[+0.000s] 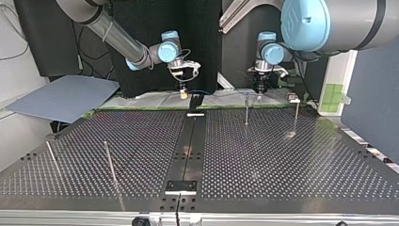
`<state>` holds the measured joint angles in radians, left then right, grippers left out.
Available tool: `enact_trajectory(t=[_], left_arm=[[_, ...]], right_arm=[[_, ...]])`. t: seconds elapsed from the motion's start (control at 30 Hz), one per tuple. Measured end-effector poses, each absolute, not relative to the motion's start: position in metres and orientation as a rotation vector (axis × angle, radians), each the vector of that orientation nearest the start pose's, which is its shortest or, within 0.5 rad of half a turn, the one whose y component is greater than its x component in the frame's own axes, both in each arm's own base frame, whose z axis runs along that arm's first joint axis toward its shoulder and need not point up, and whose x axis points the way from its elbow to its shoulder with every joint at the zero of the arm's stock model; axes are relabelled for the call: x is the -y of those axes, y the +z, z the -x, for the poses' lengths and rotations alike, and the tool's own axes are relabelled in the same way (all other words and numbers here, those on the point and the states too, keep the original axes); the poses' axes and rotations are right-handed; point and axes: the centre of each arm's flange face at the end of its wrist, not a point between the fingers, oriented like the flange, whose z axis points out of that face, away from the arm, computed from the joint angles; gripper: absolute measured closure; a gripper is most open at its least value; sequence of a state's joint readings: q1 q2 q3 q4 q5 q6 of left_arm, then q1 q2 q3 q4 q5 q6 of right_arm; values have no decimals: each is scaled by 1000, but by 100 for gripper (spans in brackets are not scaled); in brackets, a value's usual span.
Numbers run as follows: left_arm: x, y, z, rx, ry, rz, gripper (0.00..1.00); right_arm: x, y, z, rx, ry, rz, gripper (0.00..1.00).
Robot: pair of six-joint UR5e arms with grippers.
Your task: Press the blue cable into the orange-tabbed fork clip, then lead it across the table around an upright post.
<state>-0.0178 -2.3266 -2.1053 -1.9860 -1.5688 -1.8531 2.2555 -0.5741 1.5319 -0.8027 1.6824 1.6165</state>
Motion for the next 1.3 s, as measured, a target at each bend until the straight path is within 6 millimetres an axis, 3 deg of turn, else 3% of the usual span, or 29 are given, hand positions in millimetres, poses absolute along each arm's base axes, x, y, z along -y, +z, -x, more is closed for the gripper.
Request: enact_trajectory(t=[0.37, 0.97, 1.3], left_arm=[[143, -28, -501, -1716, -211, 210, 100], [140, -19, -530, -1737, -204, 220, 100], [139, -16, -539, -1758, -204, 223, 100]], right_arm=[[440, -58, -515, 988, 1532, -1772, 100], [462, -46, -518, 988, 1549, -1732, 100], [484, -36, -515, 1003, 1543, -1708, 100]])
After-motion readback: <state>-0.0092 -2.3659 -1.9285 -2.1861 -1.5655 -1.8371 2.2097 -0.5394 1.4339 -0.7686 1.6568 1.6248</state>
